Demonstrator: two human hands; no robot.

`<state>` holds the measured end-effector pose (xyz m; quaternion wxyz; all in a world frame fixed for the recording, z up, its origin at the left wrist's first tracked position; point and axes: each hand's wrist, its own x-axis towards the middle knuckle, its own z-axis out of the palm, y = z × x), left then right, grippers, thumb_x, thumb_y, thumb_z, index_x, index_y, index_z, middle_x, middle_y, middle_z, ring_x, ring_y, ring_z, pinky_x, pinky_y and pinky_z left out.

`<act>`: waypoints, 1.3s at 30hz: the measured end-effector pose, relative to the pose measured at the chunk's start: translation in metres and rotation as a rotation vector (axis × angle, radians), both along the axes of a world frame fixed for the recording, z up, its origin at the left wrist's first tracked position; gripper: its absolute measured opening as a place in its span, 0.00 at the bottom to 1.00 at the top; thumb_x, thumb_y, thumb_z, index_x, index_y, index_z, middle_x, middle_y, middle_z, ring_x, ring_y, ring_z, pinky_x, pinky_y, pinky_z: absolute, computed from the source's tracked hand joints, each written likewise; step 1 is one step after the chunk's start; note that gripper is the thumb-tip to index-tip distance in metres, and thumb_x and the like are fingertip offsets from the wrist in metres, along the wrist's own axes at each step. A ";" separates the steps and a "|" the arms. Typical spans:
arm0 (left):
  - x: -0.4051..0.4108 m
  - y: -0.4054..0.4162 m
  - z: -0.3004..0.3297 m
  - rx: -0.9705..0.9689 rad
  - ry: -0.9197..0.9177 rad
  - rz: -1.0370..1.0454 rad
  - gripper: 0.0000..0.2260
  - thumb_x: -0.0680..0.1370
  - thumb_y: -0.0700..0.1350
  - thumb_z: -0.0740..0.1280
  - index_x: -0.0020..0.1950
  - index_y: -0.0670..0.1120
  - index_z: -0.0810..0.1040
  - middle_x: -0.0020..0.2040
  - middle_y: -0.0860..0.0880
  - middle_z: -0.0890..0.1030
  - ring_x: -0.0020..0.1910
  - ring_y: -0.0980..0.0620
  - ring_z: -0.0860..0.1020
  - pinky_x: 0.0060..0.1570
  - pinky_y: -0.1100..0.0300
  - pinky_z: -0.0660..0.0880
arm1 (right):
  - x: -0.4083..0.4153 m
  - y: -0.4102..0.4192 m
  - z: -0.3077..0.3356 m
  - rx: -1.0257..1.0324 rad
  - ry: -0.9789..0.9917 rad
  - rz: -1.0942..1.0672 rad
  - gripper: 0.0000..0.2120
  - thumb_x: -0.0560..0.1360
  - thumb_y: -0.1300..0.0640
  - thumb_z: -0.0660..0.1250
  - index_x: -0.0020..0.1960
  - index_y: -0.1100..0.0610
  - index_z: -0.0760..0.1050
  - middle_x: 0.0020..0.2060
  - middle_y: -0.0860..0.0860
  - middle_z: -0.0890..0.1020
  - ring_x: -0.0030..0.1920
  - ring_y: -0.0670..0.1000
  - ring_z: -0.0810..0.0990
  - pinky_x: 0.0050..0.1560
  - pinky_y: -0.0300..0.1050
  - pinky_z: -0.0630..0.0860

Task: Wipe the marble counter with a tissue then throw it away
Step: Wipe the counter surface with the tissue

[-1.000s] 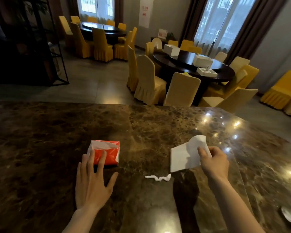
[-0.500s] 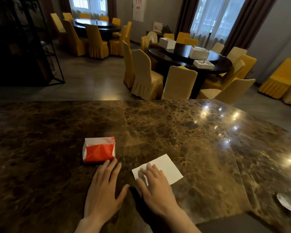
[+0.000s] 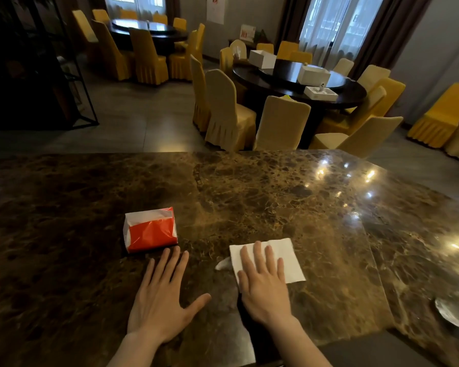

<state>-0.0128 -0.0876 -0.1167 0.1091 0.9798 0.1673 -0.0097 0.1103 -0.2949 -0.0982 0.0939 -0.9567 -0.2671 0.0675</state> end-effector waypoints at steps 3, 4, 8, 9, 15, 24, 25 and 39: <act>0.001 0.000 -0.003 0.010 0.015 -0.006 0.50 0.69 0.83 0.34 0.83 0.54 0.36 0.85 0.54 0.36 0.81 0.55 0.31 0.82 0.46 0.37 | -0.017 0.019 0.001 0.038 0.024 0.200 0.28 0.84 0.43 0.44 0.82 0.47 0.42 0.81 0.48 0.39 0.80 0.56 0.34 0.79 0.57 0.35; 0.001 0.000 -0.003 0.019 0.021 -0.009 0.51 0.68 0.83 0.32 0.83 0.54 0.36 0.85 0.53 0.36 0.81 0.55 0.31 0.82 0.46 0.37 | -0.024 0.026 0.000 0.047 0.026 0.275 0.28 0.84 0.44 0.45 0.82 0.47 0.42 0.81 0.47 0.40 0.80 0.55 0.34 0.79 0.57 0.35; 0.001 0.001 -0.003 0.032 0.029 -0.009 0.52 0.67 0.84 0.32 0.83 0.54 0.35 0.84 0.53 0.36 0.81 0.54 0.31 0.82 0.47 0.36 | -0.023 0.025 0.000 0.061 -0.013 0.297 0.27 0.85 0.45 0.46 0.82 0.47 0.45 0.82 0.47 0.44 0.81 0.53 0.37 0.80 0.54 0.37; 0.001 0.000 -0.003 0.025 0.025 -0.009 0.52 0.68 0.85 0.34 0.83 0.54 0.35 0.84 0.53 0.35 0.81 0.55 0.30 0.82 0.47 0.35 | -0.016 0.018 0.002 0.067 -0.013 0.249 0.27 0.85 0.45 0.46 0.82 0.47 0.45 0.82 0.47 0.44 0.81 0.53 0.38 0.80 0.53 0.38; 0.000 -0.002 0.001 0.003 0.004 -0.009 0.51 0.69 0.85 0.38 0.83 0.54 0.34 0.84 0.54 0.35 0.80 0.55 0.30 0.81 0.47 0.34 | 0.008 0.000 0.005 0.063 -0.002 0.021 0.27 0.86 0.48 0.46 0.82 0.49 0.43 0.82 0.49 0.43 0.81 0.54 0.38 0.80 0.54 0.41; 0.001 -0.001 0.001 -0.004 0.012 -0.008 0.53 0.67 0.86 0.36 0.82 0.55 0.34 0.84 0.54 0.36 0.81 0.55 0.31 0.82 0.47 0.36 | -0.015 0.018 0.010 0.455 0.100 0.235 0.25 0.77 0.64 0.64 0.72 0.46 0.74 0.74 0.41 0.71 0.76 0.40 0.61 0.76 0.43 0.61; 0.001 0.000 0.002 -0.009 0.011 -0.006 0.53 0.67 0.86 0.37 0.82 0.55 0.34 0.84 0.54 0.35 0.81 0.55 0.31 0.82 0.47 0.36 | -0.010 0.015 0.017 0.536 0.129 0.128 0.24 0.75 0.67 0.66 0.66 0.48 0.79 0.68 0.42 0.79 0.71 0.41 0.71 0.73 0.45 0.69; -0.002 0.001 0.001 -0.036 -0.049 -0.015 0.51 0.69 0.85 0.41 0.83 0.56 0.35 0.84 0.56 0.37 0.80 0.57 0.31 0.80 0.49 0.33 | 0.030 -0.022 0.031 0.591 0.122 -0.166 0.13 0.81 0.60 0.64 0.63 0.55 0.82 0.62 0.50 0.82 0.68 0.52 0.74 0.66 0.52 0.71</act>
